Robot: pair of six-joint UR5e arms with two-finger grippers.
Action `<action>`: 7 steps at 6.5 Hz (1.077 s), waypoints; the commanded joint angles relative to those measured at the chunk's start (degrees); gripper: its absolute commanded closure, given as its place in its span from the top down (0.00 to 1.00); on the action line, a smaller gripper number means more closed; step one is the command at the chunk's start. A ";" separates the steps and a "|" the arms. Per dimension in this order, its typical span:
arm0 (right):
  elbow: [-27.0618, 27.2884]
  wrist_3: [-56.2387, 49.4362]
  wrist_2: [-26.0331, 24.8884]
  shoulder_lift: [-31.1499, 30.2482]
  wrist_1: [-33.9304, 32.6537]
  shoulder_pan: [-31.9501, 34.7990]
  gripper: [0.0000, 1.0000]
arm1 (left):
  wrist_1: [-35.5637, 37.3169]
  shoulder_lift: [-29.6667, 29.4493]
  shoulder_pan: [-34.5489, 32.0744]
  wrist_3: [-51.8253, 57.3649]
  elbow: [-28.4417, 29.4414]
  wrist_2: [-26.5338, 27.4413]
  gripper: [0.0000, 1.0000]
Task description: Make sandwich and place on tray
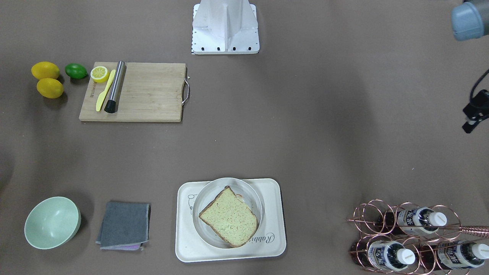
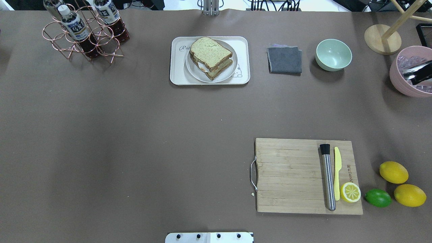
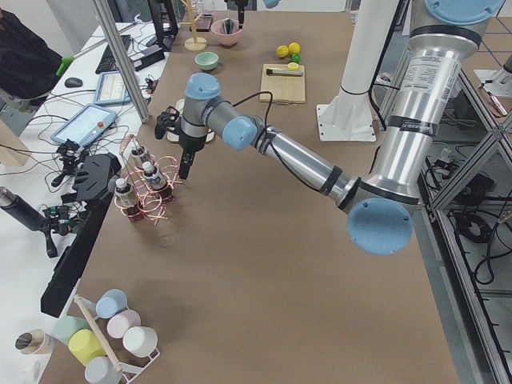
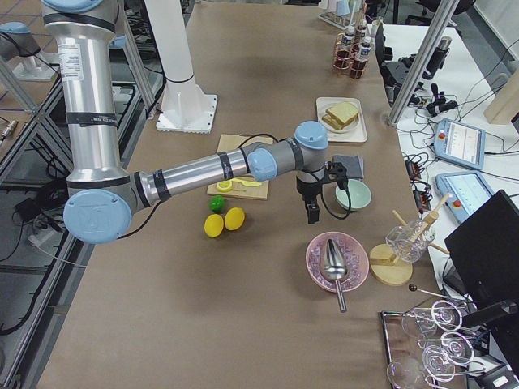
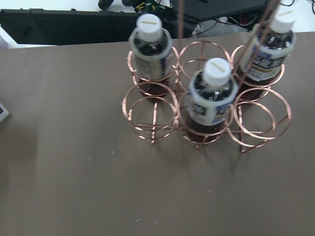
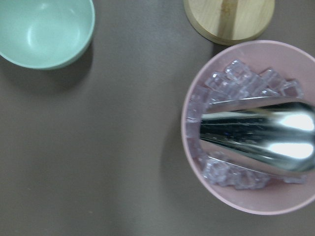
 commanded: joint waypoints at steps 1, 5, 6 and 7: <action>-1.64 -10.70 3.11 -3.86 -5.19 9.04 1.00 | 0.05 2.66 -8.28 11.44 7.94 -13.66 0.97; -5.59 -16.59 6.91 -9.51 -6.08 18.36 1.00 | -2.84 12.51 -11.38 13.85 10.26 -15.93 0.97; -5.52 -16.77 8.04 -9.78 -6.16 20.82 1.00 | -5.29 14.52 -11.47 13.77 10.26 -15.84 0.97; -5.52 -16.86 9.01 -10.04 -6.07 21.11 1.00 | -5.58 15.93 -11.65 13.77 9.91 -15.84 0.97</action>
